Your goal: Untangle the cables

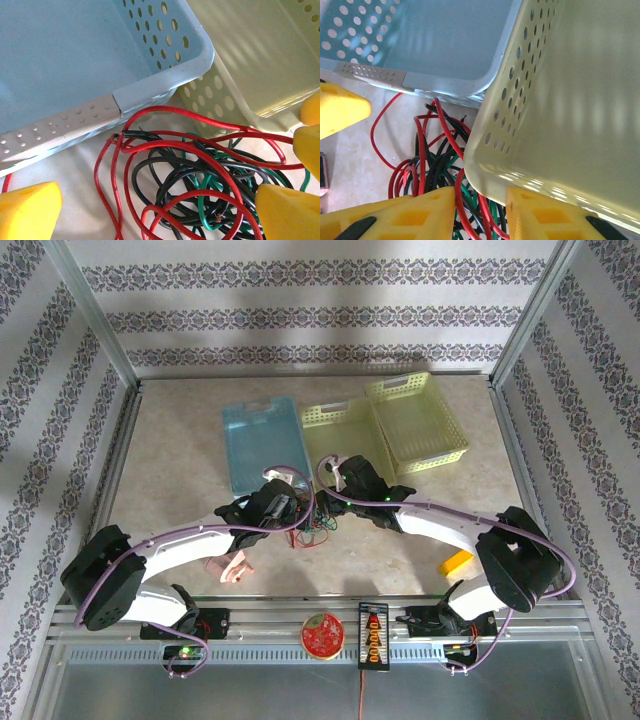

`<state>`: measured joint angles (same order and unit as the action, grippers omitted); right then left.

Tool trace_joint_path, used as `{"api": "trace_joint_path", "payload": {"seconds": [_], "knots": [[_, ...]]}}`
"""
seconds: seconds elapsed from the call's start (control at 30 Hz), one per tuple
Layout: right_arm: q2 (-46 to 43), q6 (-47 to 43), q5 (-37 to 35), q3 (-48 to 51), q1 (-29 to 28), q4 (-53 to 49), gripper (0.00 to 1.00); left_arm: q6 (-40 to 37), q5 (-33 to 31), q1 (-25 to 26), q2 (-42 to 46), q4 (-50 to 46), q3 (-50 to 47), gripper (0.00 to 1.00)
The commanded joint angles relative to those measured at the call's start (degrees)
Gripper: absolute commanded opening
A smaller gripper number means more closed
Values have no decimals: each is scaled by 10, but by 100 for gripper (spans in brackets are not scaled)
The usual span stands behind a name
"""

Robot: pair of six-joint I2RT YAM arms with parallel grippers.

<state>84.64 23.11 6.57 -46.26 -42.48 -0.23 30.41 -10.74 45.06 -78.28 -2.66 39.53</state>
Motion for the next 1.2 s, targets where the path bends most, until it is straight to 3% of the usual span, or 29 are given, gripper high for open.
{"api": "trace_joint_path", "payload": {"seconds": [0.0, 0.2, 0.33, 0.43, 0.9, 1.17], "knots": [[5, 13, 35, -6, -3, -2, 33, 2, -5, 9, 3, -28, 3, 99], [-8, 7, 31, 2, -2, -10, 26, -1, -3, 9, 24, -22, -9, 99], [-12, 2, 37, 6, 0, -14, 7, -8, 10, 9, 30, -21, -12, 99], [-23, 2, 37, 8, 4, -18, 0, -13, 25, 9, 27, -21, -11, 99], [-141, 5, 92, 26, 35, -42, 0, -38, 79, 9, -17, -20, -5, 94], [-140, 12, 93, 36, 51, -46, 0, -50, 105, 11, -71, -14, 16, 88]]}}
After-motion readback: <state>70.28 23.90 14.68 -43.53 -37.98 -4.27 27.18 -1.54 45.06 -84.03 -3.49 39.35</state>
